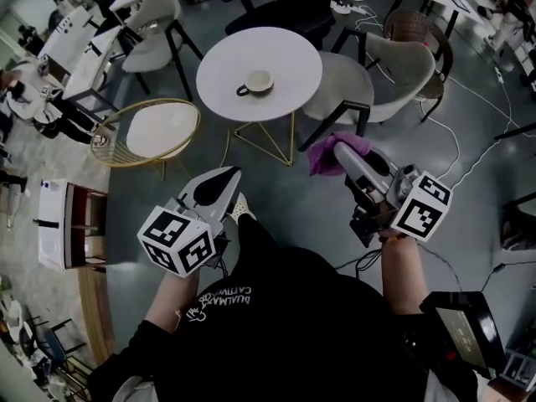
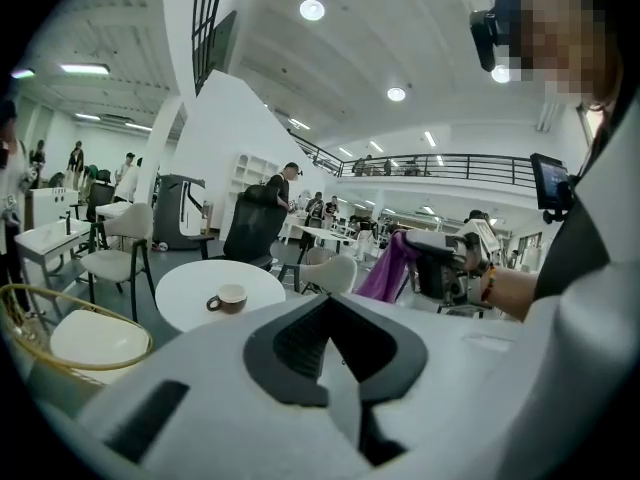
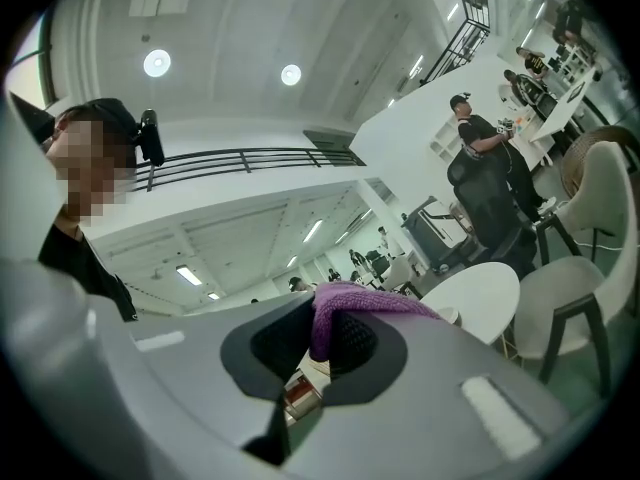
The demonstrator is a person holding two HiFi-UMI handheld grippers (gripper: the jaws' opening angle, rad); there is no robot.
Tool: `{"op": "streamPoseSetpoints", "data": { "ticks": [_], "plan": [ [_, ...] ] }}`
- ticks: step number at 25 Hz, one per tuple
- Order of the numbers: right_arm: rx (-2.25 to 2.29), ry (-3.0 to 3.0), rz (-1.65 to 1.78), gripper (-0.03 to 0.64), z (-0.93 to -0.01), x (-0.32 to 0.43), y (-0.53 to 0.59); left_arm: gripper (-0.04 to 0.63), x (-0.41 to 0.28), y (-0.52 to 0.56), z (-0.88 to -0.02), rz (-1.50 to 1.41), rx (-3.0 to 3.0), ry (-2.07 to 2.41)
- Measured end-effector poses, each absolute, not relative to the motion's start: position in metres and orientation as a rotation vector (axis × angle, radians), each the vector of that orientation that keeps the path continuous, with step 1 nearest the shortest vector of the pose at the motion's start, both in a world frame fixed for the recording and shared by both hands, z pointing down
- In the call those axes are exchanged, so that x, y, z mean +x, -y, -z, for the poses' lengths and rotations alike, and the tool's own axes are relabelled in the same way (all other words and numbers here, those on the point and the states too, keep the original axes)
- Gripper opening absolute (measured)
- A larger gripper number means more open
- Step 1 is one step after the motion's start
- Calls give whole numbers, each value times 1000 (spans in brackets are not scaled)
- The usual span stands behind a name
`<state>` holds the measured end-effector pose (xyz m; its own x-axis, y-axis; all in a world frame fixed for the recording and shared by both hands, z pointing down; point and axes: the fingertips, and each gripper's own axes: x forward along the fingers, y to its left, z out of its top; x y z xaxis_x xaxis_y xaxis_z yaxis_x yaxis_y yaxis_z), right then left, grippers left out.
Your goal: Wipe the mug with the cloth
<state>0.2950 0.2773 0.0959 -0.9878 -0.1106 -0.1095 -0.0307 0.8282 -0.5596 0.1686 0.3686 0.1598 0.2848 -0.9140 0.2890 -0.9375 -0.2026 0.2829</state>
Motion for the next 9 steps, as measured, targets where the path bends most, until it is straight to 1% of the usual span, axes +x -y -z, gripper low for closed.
{"op": "streamPoseSetpoints", "data": {
  "ticks": [9],
  "plan": [
    [-104,-2887,886,17,-106,289,-267,3,168,-354,-166,-93,2162,1656]
  ]
}}
